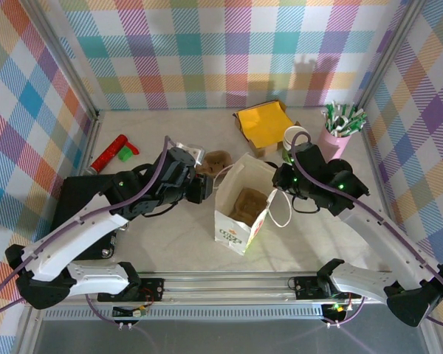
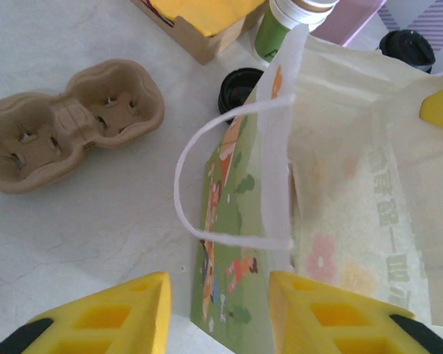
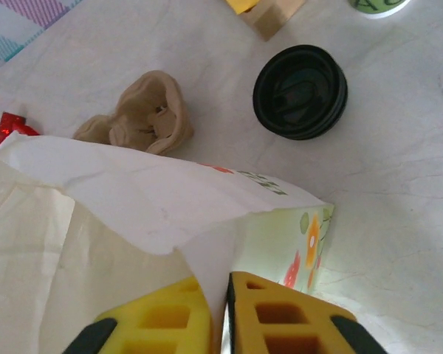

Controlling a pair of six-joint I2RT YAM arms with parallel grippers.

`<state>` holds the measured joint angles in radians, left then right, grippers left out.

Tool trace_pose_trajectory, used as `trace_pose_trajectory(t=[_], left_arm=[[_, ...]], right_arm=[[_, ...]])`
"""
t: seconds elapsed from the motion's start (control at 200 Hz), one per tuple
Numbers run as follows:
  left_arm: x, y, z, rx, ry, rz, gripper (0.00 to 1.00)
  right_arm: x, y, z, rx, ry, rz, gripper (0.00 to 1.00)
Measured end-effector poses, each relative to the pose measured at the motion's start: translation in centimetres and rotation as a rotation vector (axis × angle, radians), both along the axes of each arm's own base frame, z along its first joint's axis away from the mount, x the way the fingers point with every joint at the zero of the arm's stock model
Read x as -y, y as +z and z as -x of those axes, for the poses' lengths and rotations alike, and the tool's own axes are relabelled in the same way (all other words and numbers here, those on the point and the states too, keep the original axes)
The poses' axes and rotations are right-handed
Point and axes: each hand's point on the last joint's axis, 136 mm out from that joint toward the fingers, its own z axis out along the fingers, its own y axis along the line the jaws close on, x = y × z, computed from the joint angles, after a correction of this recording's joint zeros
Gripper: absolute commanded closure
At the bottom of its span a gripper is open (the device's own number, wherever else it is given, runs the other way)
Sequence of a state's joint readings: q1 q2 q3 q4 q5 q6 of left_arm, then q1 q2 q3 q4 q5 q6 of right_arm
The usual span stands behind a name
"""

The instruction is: Pack the takeout coffee

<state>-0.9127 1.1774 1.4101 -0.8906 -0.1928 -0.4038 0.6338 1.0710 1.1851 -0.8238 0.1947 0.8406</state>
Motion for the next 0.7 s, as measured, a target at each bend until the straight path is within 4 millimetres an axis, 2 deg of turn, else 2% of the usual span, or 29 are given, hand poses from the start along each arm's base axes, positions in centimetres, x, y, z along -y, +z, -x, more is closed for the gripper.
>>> trace_pose_trajectory(t=[0.22, 0.38, 0.705], left_arm=[[-1.1, 1.3, 0.1, 0.044, 0.026, 0.018, 0.59], [-2.0, 1.9, 0.2, 0.071, 0.046, 0.026, 0.58], [-2.8, 1.9, -0.1, 0.089, 0.073, 0.013, 0.57]], right_arm=[[-1.3, 2.7, 0.9, 0.114, 0.152, -0.043, 1.0], [-2.4, 4.7, 1.8, 0.197, 0.266, -0.089, 1.0], [-3.8, 7.1, 4.4, 0.357, 0.453, -0.144, 1.0]])
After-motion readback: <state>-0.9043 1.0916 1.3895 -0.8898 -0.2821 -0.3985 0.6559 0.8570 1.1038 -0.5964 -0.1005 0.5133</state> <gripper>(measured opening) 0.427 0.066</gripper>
